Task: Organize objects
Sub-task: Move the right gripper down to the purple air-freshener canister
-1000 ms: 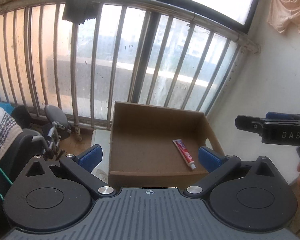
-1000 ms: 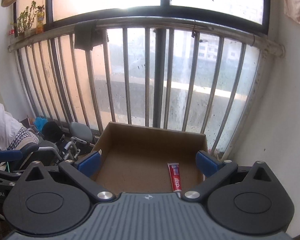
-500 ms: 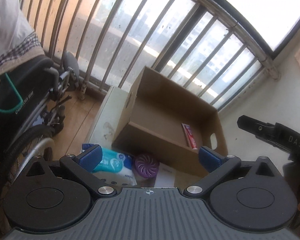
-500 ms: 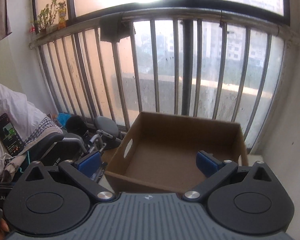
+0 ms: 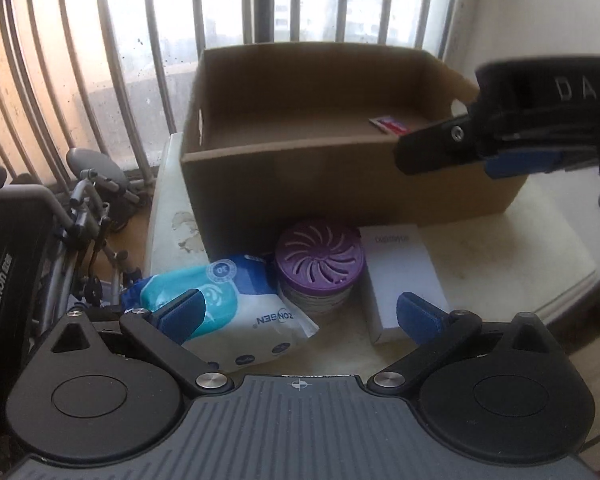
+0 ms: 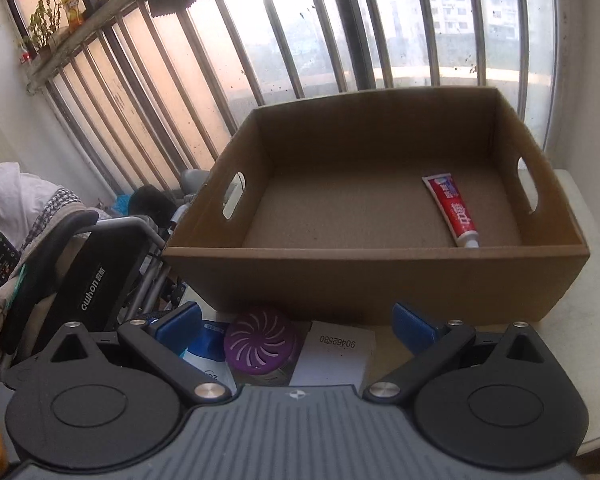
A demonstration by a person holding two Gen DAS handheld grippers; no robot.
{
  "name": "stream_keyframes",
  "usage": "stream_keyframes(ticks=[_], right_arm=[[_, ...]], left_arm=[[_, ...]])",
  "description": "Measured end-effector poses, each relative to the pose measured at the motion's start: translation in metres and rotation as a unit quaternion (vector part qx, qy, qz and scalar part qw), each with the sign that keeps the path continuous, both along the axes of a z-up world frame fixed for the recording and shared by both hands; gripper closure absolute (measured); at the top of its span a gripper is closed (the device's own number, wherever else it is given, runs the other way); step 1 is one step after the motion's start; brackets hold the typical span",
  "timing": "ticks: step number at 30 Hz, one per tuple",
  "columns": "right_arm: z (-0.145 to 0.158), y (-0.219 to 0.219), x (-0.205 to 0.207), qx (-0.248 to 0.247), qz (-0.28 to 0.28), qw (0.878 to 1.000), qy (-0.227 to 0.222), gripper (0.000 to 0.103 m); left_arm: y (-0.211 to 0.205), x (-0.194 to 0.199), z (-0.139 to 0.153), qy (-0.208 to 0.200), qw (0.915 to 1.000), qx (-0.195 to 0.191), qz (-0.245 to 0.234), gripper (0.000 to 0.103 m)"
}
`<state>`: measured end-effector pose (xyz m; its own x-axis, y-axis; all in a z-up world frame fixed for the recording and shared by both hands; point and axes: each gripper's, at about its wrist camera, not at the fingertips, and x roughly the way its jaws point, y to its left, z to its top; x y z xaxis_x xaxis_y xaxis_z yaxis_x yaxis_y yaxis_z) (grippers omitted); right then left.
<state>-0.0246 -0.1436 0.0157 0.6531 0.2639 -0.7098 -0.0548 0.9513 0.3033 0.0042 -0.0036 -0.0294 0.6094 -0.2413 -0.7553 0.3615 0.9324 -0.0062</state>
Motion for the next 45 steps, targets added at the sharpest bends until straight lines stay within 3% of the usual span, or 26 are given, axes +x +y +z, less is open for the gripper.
stream_keyframes(ticks=[6, 12, 19, 25, 31, 36, 45], right_arm=[[-0.028, -0.002, 0.017, 0.049, 0.038, 0.998, 0.011, 0.005], [-0.042, 0.004, 0.037, 0.078, 0.071, 0.994, 0.028, 0.013], [-0.057, 0.010, 0.059, 0.069, 0.116, 0.989, 0.060, 0.036], [-0.066, 0.009, 0.073, 0.067, 0.135, 0.985, 0.081, 0.046], [-0.074, 0.006, 0.083, 0.065, 0.146, 0.981, 0.108, 0.054], [-0.081, 0.006, 0.088, 0.074, 0.151, 0.977, 0.128, 0.056], [-0.084, 0.001, 0.088, 0.094, 0.138, 0.977, 0.135, 0.059]], left_arm=[[-0.015, 0.005, -0.006, 0.000, 0.9983, 0.052, -0.028, 0.002], [-0.027, 0.017, -0.014, 0.006, 0.9949, 0.081, -0.060, 0.014], [-0.043, 0.023, -0.019, 0.003, 0.9884, 0.117, -0.097, 0.025], [-0.052, 0.024, -0.016, 0.015, 0.9841, 0.133, -0.116, 0.038], [-0.060, 0.024, -0.018, 0.019, 0.9760, 0.171, -0.133, 0.040], [-0.069, 0.021, -0.021, 0.021, 0.9713, 0.189, -0.143, 0.039], [-0.068, 0.021, -0.017, 0.010, 0.9777, 0.170, -0.123, 0.040]])
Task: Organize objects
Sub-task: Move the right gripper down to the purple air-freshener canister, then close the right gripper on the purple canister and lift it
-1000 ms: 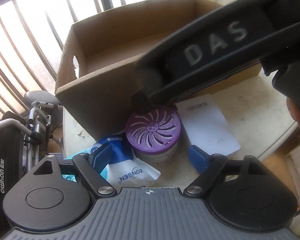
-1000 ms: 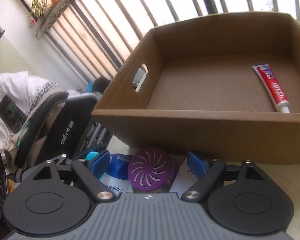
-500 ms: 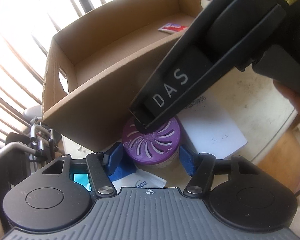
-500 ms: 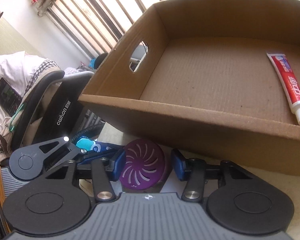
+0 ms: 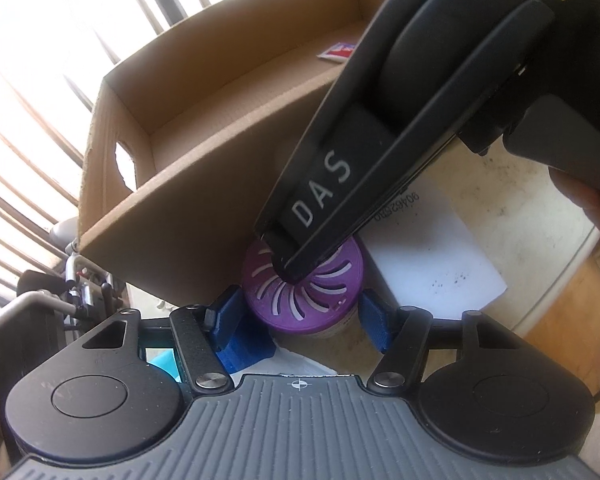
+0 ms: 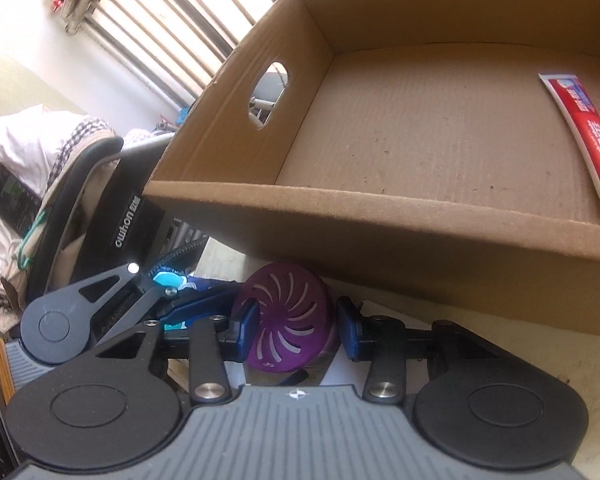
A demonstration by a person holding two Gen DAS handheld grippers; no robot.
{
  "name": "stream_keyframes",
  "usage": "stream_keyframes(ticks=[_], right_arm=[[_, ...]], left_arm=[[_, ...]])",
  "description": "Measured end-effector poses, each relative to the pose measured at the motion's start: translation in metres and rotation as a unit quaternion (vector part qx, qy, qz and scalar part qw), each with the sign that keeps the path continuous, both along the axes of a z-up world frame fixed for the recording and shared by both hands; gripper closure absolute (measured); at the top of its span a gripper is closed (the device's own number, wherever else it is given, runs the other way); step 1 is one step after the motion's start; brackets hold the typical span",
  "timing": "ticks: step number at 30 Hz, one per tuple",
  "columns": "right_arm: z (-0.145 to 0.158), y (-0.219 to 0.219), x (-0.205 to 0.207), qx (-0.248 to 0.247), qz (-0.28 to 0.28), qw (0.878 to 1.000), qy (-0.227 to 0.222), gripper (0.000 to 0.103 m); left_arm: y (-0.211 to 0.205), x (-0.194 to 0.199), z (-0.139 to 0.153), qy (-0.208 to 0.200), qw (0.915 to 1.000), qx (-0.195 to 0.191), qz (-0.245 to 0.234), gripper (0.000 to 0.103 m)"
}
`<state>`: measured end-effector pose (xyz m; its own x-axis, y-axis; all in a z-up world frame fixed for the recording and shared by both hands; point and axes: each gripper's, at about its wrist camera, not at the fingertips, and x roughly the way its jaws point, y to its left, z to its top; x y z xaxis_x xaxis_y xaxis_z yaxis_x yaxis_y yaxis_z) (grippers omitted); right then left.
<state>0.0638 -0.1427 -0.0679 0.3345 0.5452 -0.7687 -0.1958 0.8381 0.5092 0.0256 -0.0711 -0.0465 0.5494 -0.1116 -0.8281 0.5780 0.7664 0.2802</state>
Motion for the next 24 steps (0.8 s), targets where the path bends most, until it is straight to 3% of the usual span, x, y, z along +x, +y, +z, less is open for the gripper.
stream_keyframes(ticks=[16, 24], right_arm=[[0.044, -0.013, -0.019, 0.043, -0.032, 0.998, -0.030, 0.059], [0.064, -0.023, -0.042, 0.024, -0.056, 0.997, -0.047, 0.059]], left_arm=[[0.007, -0.012, 0.041, -0.048, 0.9984, -0.026, 0.015, 0.040], [-0.007, -0.022, 0.052, -0.047, 0.9971, -0.060, 0.000, 0.040]])
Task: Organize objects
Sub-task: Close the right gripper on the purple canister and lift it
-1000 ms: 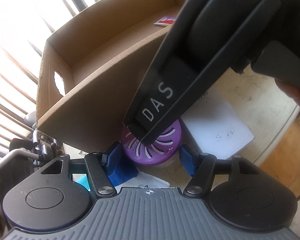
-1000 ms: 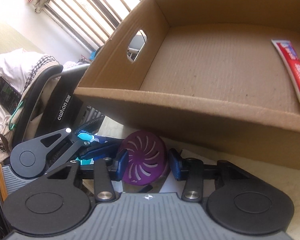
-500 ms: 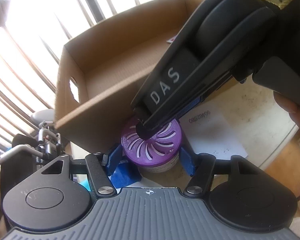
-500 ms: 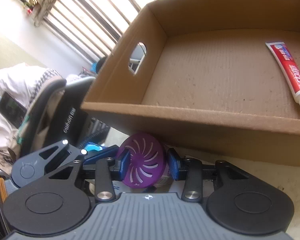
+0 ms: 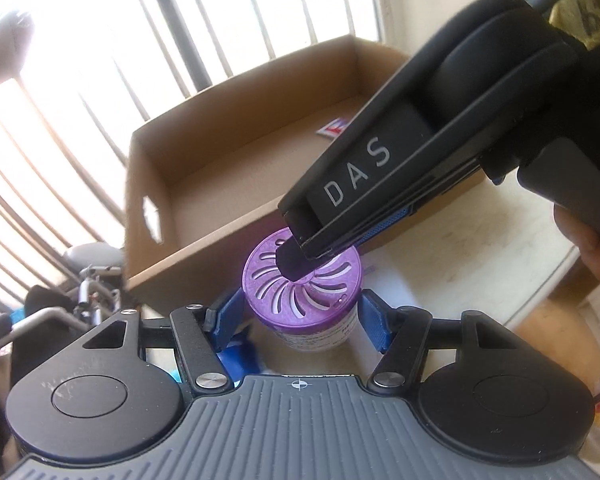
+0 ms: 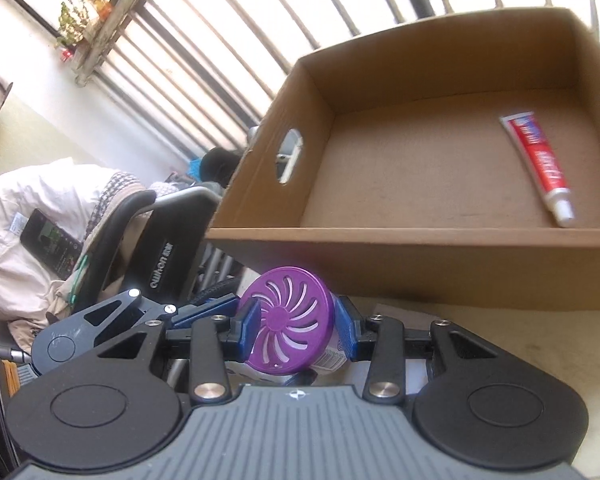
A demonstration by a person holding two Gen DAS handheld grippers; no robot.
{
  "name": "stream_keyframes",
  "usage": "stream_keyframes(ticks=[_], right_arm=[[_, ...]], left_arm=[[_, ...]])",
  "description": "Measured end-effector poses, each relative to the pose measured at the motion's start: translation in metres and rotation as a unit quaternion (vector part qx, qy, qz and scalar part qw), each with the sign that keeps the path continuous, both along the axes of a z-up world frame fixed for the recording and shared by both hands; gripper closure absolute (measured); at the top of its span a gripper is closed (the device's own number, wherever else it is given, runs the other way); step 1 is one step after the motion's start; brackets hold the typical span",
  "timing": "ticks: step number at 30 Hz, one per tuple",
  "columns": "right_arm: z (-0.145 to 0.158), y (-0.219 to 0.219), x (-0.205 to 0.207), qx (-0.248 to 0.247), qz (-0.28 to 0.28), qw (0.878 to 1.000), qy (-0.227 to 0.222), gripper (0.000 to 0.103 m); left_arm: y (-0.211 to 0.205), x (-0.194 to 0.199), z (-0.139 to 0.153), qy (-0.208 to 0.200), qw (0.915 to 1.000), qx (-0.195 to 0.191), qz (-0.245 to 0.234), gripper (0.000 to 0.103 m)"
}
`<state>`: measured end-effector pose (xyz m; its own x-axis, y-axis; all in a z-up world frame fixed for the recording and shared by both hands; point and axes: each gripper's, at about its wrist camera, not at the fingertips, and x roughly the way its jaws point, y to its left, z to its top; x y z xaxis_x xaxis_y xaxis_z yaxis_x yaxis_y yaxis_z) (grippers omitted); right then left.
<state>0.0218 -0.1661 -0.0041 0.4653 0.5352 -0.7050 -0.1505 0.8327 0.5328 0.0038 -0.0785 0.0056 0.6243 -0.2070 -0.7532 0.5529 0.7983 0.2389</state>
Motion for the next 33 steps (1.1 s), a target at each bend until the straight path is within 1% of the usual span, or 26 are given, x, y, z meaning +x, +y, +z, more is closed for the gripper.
stream_keyframes(ticks=[4, 9, 13, 20, 24, 27, 31, 33], right_arm=[[0.000, -0.015, -0.009, -0.015, -0.022, 1.000, 0.004, 0.059], [-0.011, -0.031, -0.016, -0.022, -0.045, 0.999, 0.018, 0.059], [-0.023, -0.036, -0.021, -0.022, -0.052, 0.998, 0.030, 0.059], [-0.029, -0.033, -0.023, -0.028, -0.043, 0.998, 0.035, 0.060], [-0.031, -0.033, -0.024, -0.031, -0.042, 0.998, 0.038, 0.060], [-0.032, -0.034, -0.023, -0.025, -0.045, 0.998, 0.043, 0.060], [-0.033, -0.034, -0.022, -0.024, -0.048, 0.997, 0.047, 0.060], [-0.034, -0.035, -0.021, -0.021, -0.050, 0.997, 0.049, 0.060]], left_arm=[[-0.015, -0.006, -0.003, -0.001, 0.9997, -0.010, -0.021, 0.040], [-0.023, -0.012, -0.014, 0.006, 0.9991, -0.022, -0.037, 0.040], [-0.021, -0.014, -0.022, 0.012, 0.9986, -0.016, -0.048, 0.040], [-0.017, -0.011, -0.034, 0.021, 0.9987, -0.008, -0.046, 0.039], [-0.012, -0.003, -0.042, 0.039, 0.9980, -0.029, -0.039, 0.038], [-0.010, 0.004, -0.049, 0.052, 0.9973, -0.036, -0.038, 0.039], [-0.011, 0.007, -0.054, 0.055, 0.9968, -0.041, -0.040, 0.039], [-0.012, 0.000, -0.053, 0.056, 0.9967, -0.045, -0.037, 0.039]])
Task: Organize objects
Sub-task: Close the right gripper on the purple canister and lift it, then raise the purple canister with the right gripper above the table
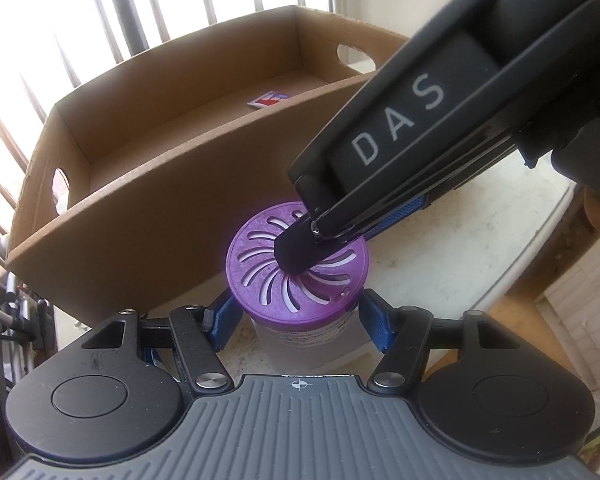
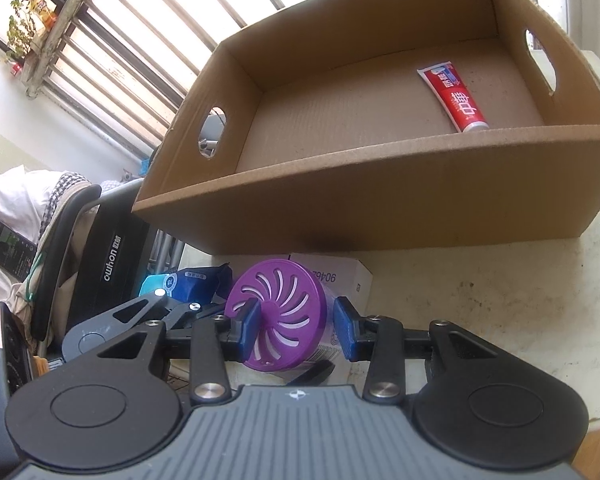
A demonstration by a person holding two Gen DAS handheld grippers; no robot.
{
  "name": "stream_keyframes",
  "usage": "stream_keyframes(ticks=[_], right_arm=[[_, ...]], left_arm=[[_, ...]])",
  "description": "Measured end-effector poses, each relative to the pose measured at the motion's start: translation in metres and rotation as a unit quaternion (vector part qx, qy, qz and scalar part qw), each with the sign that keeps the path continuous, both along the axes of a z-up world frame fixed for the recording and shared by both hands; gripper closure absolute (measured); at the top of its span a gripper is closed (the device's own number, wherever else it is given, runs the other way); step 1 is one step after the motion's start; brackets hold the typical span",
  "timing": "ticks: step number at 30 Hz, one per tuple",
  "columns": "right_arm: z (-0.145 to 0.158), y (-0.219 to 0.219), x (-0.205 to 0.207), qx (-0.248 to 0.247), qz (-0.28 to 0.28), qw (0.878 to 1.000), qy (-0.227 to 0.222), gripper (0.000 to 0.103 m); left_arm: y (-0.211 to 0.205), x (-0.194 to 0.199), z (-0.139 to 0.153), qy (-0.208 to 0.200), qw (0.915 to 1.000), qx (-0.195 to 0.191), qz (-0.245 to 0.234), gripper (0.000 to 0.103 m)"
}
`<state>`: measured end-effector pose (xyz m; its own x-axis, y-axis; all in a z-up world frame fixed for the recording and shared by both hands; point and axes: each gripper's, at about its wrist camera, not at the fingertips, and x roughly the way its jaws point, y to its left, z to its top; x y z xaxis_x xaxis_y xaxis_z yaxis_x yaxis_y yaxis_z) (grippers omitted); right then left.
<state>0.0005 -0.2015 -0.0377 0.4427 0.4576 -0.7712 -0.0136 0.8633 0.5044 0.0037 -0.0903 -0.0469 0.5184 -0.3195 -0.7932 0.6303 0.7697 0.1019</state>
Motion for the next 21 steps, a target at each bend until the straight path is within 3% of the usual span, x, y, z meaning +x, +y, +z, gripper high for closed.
stream_keyframes(ticks=[21], right_arm=[[-0.007, -0.010, 0.003, 0.046, -0.020, 0.998, 0.045, 0.057]], left_arm=[[-0.006, -0.012, 0.000, 0.006, 1.0000, 0.002, 0.003, 0.037]])
